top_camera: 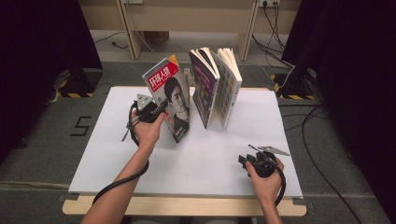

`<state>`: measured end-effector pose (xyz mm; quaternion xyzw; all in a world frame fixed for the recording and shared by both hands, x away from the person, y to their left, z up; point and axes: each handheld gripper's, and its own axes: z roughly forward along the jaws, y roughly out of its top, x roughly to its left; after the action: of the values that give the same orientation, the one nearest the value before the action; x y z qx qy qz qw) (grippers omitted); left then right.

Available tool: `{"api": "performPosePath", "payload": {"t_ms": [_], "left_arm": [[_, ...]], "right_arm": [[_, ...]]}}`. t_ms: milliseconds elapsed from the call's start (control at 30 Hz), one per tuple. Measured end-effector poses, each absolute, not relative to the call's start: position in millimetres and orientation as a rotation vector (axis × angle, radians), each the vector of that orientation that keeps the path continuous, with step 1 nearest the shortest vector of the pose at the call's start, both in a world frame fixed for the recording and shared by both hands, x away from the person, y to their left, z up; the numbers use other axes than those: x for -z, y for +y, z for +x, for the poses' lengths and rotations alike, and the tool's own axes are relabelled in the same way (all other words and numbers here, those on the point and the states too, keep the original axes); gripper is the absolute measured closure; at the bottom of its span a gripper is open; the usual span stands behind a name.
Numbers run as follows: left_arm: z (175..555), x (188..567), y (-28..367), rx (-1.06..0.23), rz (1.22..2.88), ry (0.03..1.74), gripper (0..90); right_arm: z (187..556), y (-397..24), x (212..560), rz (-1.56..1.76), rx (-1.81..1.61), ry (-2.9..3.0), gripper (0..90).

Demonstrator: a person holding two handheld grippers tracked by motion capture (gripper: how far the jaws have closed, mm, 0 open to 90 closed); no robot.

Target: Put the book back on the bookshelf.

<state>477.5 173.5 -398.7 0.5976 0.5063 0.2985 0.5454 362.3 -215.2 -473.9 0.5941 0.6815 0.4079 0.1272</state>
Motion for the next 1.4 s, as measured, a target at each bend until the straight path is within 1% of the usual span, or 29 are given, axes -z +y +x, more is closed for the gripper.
{"api": "performPosePath", "payload": {"t_ms": [433, 900, 1033, 1233, 1400], "left_arm": [[495, 380, 185, -0.591, 1.347, 1.250, 77.1], [497, 370, 182, -0.530, 1.344, 1.256, 84.5], [494, 360, 180, -0.554, 1.348, 1.220, 85.9], [492, 343, 174, -0.639, 1.386, 1.153, 86.1], [495, 337, 171, -0.698, 1.398, 1.121, 86.2]], "right_arm": [[362, -215, 474, 1.730, -1.191, 1.984, 58.3], [363, -216, 475, 1.735, -1.189, 1.988, 58.0], [362, -216, 474, 1.734, -1.192, 1.985, 58.0], [362, -215, 474, 1.737, -1.194, 1.987, 58.0], [362, -216, 475, 1.739, -1.189, 1.988, 58.0]]}}
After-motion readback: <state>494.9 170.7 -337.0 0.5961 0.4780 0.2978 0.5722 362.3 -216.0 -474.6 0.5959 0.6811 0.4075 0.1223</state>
